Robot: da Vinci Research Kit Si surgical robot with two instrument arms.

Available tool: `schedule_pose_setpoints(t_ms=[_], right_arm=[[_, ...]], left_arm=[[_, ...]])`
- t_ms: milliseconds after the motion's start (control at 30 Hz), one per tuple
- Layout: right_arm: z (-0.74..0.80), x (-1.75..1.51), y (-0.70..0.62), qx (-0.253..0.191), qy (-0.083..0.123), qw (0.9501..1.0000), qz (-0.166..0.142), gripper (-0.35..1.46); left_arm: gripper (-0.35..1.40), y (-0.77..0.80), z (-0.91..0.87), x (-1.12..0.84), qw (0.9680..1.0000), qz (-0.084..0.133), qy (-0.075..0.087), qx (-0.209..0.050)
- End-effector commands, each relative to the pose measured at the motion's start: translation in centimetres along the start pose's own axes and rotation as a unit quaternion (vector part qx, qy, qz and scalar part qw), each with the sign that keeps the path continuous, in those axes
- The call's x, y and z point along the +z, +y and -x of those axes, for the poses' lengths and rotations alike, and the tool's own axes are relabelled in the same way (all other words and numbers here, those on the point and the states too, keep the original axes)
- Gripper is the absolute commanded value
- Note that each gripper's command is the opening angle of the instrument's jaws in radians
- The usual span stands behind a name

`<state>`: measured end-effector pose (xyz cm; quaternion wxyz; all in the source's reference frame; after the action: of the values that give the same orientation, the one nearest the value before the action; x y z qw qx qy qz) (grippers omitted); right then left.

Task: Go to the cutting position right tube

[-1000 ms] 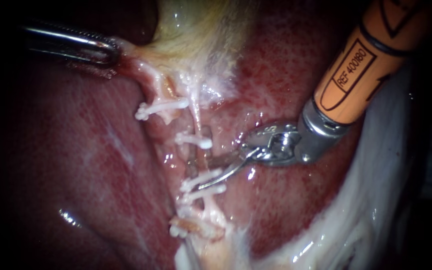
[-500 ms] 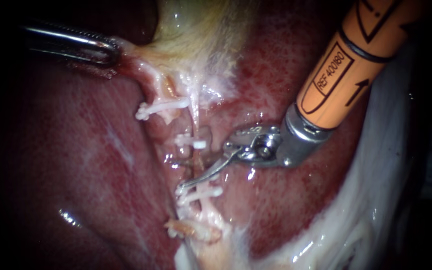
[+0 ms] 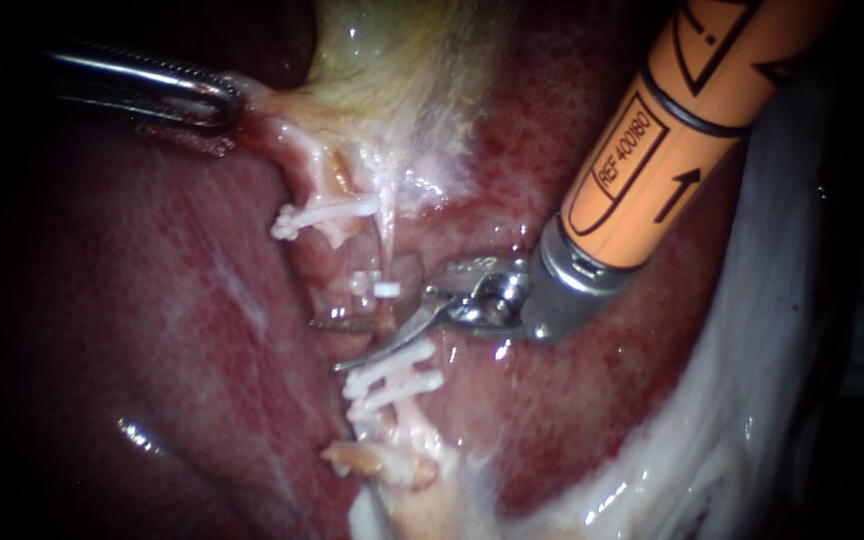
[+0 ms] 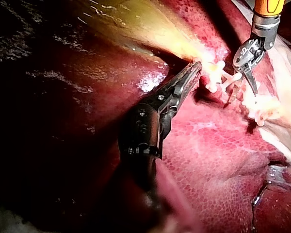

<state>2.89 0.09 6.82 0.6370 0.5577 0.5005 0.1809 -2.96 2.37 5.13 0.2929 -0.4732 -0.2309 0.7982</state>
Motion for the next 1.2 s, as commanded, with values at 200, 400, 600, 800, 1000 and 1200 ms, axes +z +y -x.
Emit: schedule_pose_setpoints(t_ms=[200,400,600,800,1000,1200], right_arm=[[-0.02,0.05,0.01,-0.021,0.008,0.9997,0.002,1.26],[-0.03,0.07,-0.01,-0.03,0.008,0.9995,0.001,1.23],[-0.14,0.07,-0.18,-0.027,0.016,0.9995,-0.005,1.23],[-0.24,0.12,-0.35,-0.026,0.025,0.9993,-0.015,1.23],[-0.24,0.14,-0.37,-0.026,0.025,0.9993,-0.015,1.23],[-0.24,0.14,-0.37,-0.026,0.025,0.9993,-0.015,1.23]], left_arm=[[-0.35,0.0,0.0,0.01,1.0,0.0,0.0,0.0],[-0.35,0.0,0.0,0.01,1.0,0.0,0.0,0.0],[-0.35,0.0,0.0,0.01,1.0,0.0,0.0,0.0],[-0.35,0.0,0.0,0.01,1.0,0.0,0.0,0.0],[-0.35,-0.01,0.0,0.01,1.0,0.0,0.0,0.0],[-0.35,-0.01,0.01,0.01,1.0,0.0,0.0,0.0]])
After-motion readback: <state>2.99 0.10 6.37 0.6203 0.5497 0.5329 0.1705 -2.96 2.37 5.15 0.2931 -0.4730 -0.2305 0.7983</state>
